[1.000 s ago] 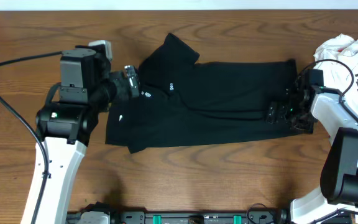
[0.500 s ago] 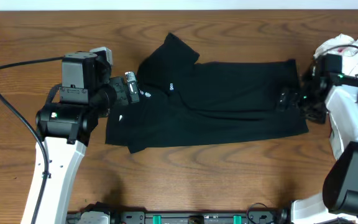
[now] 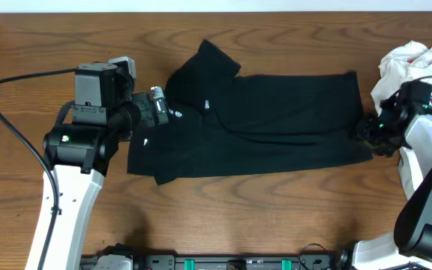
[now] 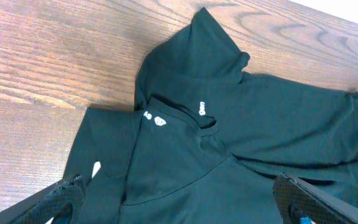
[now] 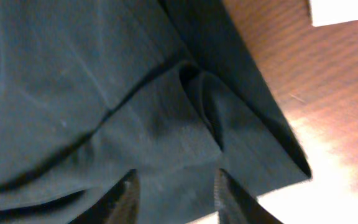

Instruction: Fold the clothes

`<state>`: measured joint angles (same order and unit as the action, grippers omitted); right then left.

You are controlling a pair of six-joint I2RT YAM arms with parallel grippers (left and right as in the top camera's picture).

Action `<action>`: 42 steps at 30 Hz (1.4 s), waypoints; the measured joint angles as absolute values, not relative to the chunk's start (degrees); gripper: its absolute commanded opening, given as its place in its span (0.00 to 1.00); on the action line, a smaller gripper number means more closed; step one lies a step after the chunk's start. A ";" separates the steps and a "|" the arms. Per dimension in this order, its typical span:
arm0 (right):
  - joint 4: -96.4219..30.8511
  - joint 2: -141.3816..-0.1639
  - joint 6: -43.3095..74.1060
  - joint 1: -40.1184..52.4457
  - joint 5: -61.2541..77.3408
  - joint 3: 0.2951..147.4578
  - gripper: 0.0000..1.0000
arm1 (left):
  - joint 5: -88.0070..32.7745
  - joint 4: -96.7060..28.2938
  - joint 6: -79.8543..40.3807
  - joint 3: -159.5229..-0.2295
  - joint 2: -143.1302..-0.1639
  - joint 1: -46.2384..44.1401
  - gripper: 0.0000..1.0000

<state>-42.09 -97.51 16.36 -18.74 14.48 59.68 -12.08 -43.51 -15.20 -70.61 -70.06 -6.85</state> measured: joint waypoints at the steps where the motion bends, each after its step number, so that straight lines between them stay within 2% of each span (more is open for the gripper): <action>1: -41.17 -97.51 16.47 -18.74 14.76 58.89 0.34 | -12.08 -43.53 -15.22 -70.61 -70.06 -6.85 0.98; 7: -34.52 -97.51 15.42 -18.74 15.97 53.91 0.44 | -12.08 -43.53 -15.22 -70.61 -70.06 -6.85 0.98; 11: -33.19 -97.51 12.80 -18.74 16.23 53.34 0.59 | -12.08 -43.53 -15.22 -70.61 -70.06 -6.85 0.98; 14: -33.08 -97.51 12.16 -18.74 16.19 53.32 0.61 | -12.08 -43.53 -15.20 -70.61 -70.06 -6.85 0.98; 21: -28.75 -97.51 11.40 -18.74 15.92 50.68 0.52 | -12.10 -43.53 -15.22 -70.61 -70.06 -6.85 0.98; 24: -27.77 -97.34 10.94 -18.85 16.36 50.11 0.30 | -12.08 -43.53 -15.20 -70.61 -70.06 -6.85 0.98; 27: -27.79 -97.34 10.94 -18.87 16.97 49.89 0.19 | -12.08 -43.53 -15.22 -70.61 -70.06 -6.85 0.98; 35: -30.50 -96.57 11.05 -18.87 17.61 50.26 0.18 | -12.10 -43.53 -15.22 -70.61 -70.06 -6.85 0.98; 40: -30.39 -92.07 10.87 -18.87 17.72 50.78 0.05 | -12.08 -43.53 -15.22 -70.61 -70.06 -6.85 0.98; 42: -29.82 -90.17 11.09 -18.87 17.96 50.89 0.04 | -12.08 -43.53 -15.22 -70.61 -70.06 -6.85 0.98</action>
